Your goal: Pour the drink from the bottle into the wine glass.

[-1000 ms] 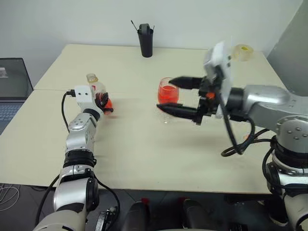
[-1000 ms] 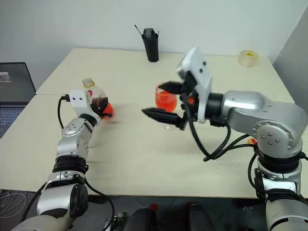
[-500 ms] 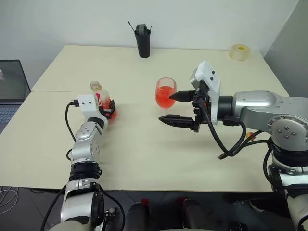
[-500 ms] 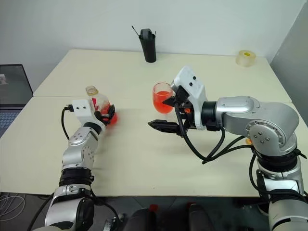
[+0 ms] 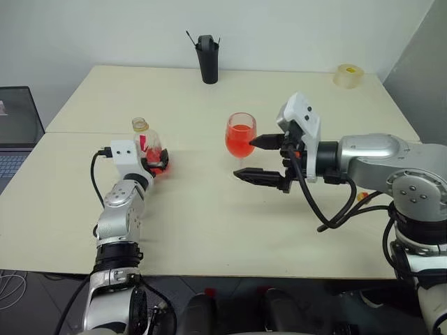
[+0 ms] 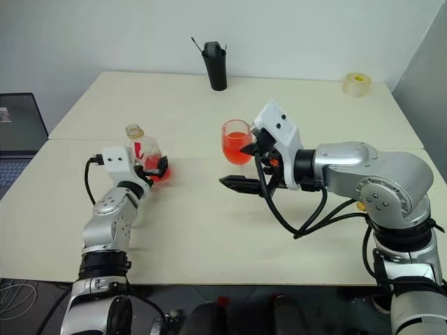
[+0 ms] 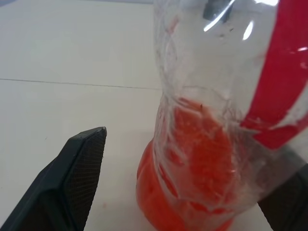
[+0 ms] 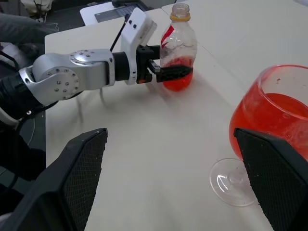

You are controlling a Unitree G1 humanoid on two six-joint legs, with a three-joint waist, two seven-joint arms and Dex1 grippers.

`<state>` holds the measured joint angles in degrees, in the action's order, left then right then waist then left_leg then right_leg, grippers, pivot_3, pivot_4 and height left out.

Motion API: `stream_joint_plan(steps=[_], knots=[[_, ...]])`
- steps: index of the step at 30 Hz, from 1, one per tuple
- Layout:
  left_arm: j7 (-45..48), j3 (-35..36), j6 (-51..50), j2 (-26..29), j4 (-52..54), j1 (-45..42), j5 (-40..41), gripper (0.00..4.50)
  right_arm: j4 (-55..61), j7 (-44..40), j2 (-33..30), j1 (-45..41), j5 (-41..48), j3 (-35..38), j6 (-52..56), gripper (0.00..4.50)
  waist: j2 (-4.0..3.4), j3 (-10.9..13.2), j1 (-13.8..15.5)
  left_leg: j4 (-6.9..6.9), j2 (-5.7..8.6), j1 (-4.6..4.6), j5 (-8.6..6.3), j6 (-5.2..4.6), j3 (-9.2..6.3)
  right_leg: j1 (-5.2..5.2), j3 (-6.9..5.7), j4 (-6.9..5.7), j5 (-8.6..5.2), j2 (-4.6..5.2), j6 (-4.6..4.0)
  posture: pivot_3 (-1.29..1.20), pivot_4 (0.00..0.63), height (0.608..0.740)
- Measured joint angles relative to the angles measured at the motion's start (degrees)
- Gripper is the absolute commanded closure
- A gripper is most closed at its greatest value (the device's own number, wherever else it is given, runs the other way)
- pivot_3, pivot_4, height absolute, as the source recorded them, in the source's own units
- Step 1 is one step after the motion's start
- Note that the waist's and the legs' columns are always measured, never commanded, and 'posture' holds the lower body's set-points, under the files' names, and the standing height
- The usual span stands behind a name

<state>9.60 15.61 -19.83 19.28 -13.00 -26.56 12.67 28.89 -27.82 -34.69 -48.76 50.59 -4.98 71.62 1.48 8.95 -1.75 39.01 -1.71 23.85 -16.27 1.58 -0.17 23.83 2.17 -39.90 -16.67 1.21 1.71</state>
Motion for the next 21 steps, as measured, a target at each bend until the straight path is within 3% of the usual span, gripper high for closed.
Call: stream_joint_plan(steps=[16,21], knots=[[5.28,1.24,-13.75,6.51,20.48,10.26,5.16,0.04,0.12,-4.59,-2.51,0.79,-3.07,-1.0,-2.56,0.0,0.0,0.01,0.01,-0.03,-0.03,-0.01,-0.01,-0.02,0.0,0.01,0.02,0.08,0.0,0.0,0.0,0.0,0.15,0.74],[16.34,3.42,-16.32,13.68,25.34,10.68,12.99,0.04,-0.47,-8.7,-6.84,1.77,-4.4,-0.77,-4.7,0.0,-0.01,0.02,0.06,-0.06,0.0,-0.01,-0.01,-0.02,0.01,-0.03,0.0,0.24,-0.01,-0.02,0.0,0.0,0.15,0.74]])
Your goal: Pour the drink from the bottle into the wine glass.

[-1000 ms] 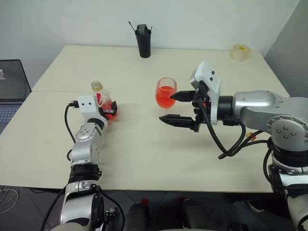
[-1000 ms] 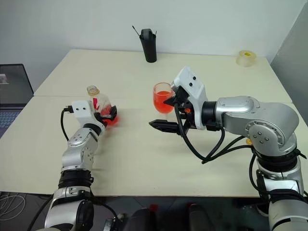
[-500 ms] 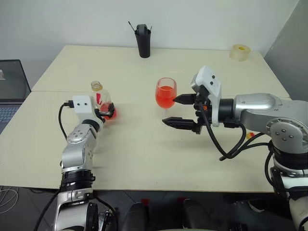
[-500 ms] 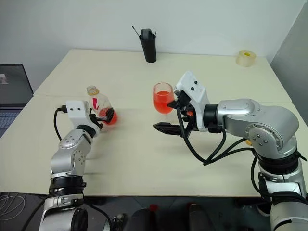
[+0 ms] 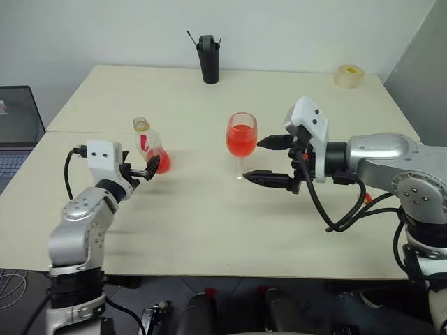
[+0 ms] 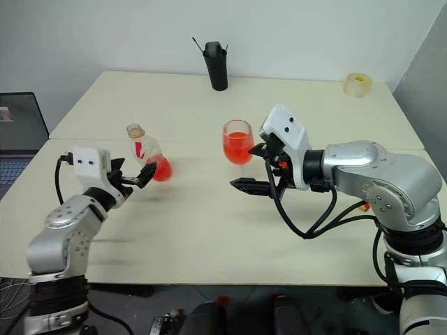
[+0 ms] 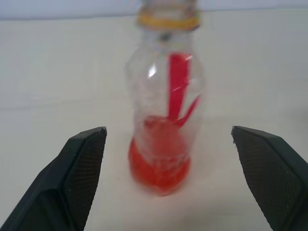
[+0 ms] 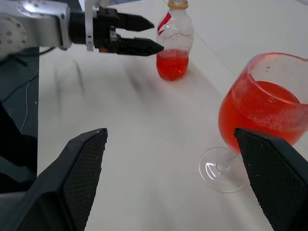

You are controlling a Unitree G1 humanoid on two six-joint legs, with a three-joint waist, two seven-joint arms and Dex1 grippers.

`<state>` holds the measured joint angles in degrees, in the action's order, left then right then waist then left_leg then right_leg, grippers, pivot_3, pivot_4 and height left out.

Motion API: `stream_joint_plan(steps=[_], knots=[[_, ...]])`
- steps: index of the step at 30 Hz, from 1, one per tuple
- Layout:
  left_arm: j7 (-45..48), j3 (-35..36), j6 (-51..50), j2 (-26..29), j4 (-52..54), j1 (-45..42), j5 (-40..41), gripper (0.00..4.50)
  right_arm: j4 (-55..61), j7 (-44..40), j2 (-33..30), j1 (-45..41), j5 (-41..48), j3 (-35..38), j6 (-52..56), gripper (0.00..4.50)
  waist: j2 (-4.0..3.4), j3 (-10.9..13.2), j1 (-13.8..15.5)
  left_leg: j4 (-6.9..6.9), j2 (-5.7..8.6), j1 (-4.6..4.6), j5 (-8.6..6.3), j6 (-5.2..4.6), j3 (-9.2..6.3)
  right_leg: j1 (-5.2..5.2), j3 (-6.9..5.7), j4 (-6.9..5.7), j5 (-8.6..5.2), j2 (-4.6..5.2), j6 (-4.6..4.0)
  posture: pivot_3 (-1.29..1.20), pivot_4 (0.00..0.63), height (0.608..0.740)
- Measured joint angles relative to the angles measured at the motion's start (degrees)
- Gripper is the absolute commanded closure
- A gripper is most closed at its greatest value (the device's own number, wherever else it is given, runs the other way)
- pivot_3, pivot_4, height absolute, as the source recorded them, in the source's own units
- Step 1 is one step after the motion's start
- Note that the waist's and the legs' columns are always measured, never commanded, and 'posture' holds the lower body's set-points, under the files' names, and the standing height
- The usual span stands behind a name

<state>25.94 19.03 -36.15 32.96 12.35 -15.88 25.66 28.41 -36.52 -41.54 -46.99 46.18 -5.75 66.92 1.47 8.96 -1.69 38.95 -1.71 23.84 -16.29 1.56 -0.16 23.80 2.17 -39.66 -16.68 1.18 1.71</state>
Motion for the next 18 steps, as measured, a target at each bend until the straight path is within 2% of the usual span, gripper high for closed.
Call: stream_joint_plan(steps=[4,7,12,15,18], knots=[[13.9,3.77,-2.6,10.5,2.64,0.52,9.07,0.04,-2.91,-8.59,-6.44,2.53,0.35,4.96,-4.81,0.0,-0.05,0.08,0.0,-0.03,-0.01,-0.01,-0.01,-0.01,-0.01,-0.03,-0.03,0.1,-0.01,-0.11,-0.01,0.0,0.15,0.74],[21.6,6.43,-3.68,17.56,2.33,0.27,12.79,0.04,-6.74,-16.28,-12.05,5.04,-0.18,9.67,-10.65,0.0,-0.07,0.09,0.0,-0.06,0.0,-0.1,-0.01,-0.03,0.01,-0.16,-0.04,0.23,-0.01,-0.14,0.01,0.0,0.15,0.74],[31.67,8.44,-5.74,26.61,-4.2,-5.89,17.65,0.04,-19.57,-26.59,-17.41,6.95,-2.29,16.55,-19.84,0.0,-0.11,0.15,0.01,-0.1,0.0,-0.21,-0.03,-0.05,0.07,-0.26,-0.04,0.29,-0.02,-0.19,0.01,0.0,0.15,0.74],[36.15,8.81,-6.24,30.19,-8.5,-10.41,19.62,0.04,-24.94,-29.6,-18.86,6.84,-2.89,18.88,-22.86,0.0,-0.2,0.21,-0.02,-0.13,0.0,-0.23,-0.04,-0.07,0.14,-0.25,0.0,0.3,-0.03,-0.19,0.02,0.0,0.15,0.74],[40.06,8.12,-6.03,31.01,-12.36,-15.34,20.59,0.04,-26.75,-30.98,-18.98,6.75,-2.89,19.98,-24.07,0.0,-0.36,0.29,-0.09,-0.14,0.0,-0.29,-0.04,-0.07,0.22,-0.25,0.06,0.23,-0.03,-0.22,0.02,0.0,0.15,0.74]])
